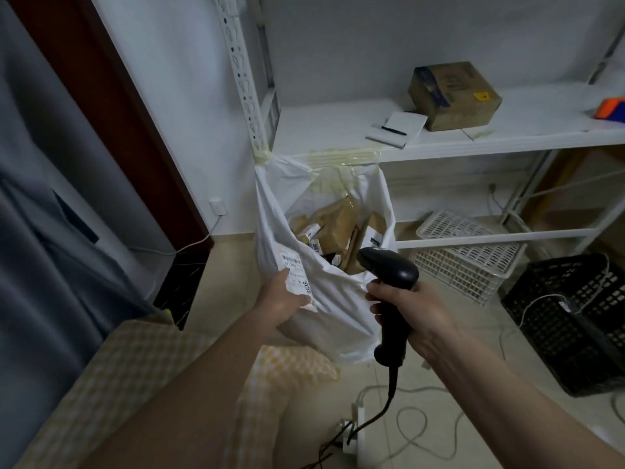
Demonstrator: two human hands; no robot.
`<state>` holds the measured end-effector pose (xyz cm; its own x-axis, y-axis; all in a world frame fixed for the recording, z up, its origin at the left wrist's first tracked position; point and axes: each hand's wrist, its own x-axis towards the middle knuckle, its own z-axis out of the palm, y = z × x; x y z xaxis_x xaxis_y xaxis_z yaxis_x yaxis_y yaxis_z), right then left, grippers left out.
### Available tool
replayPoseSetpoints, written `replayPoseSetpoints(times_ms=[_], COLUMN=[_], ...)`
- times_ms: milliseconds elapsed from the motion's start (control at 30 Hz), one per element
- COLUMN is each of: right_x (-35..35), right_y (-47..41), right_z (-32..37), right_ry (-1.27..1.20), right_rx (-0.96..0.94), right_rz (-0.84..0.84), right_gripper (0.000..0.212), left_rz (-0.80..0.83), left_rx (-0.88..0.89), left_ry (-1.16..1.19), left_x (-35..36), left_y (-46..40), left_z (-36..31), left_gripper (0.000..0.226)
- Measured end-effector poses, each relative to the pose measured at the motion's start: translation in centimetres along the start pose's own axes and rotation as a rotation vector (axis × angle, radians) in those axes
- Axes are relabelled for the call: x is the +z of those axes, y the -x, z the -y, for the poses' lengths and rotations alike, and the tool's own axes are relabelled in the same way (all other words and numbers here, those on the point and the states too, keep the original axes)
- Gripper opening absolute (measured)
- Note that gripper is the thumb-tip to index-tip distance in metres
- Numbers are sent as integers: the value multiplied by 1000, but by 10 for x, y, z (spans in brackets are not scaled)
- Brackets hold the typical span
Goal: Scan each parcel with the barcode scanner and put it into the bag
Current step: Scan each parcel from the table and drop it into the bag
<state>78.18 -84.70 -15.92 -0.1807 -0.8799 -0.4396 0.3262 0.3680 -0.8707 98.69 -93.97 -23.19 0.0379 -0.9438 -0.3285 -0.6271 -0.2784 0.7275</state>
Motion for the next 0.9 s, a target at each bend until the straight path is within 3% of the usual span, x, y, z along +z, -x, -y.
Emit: replayPoseSetpoints(times_ms=[100, 200, 267, 333, 400, 633, 767, 900], right_x=[6, 15, 20, 23, 23, 7, 6, 8], right_y=[-33, -75, -106, -140, -174, -286, -332, -363], right_z=[8, 18, 24, 31, 42, 79, 86, 84], right_ry=[-22, -24, -19, -7, 2, 61, 150, 227], right_rx=[12, 35, 62, 98, 134, 220, 246, 246], right_rz=[16, 54, 96, 145, 194, 211, 235, 249], right_gripper=[12, 12, 14, 19, 16, 15, 8, 7], left_rz=[-36, -38, -44, -76, -60, 94, 45, -100], left_rx=[-37, -139, -164, -153, -171, -370, -459, -472], left_ry=[59, 350, 409, 286, 335, 1108, 1180, 1225], left_x=[1, -3, -6, -5, -3, 38, 65, 72], left_y=[-33, -66, -90, -115, -136, -226, -272, -309], left_z=[-8, -21, -25, -30, -46, -108, -119, -101], left_gripper=[72, 63, 60, 74, 84, 71, 47, 57])
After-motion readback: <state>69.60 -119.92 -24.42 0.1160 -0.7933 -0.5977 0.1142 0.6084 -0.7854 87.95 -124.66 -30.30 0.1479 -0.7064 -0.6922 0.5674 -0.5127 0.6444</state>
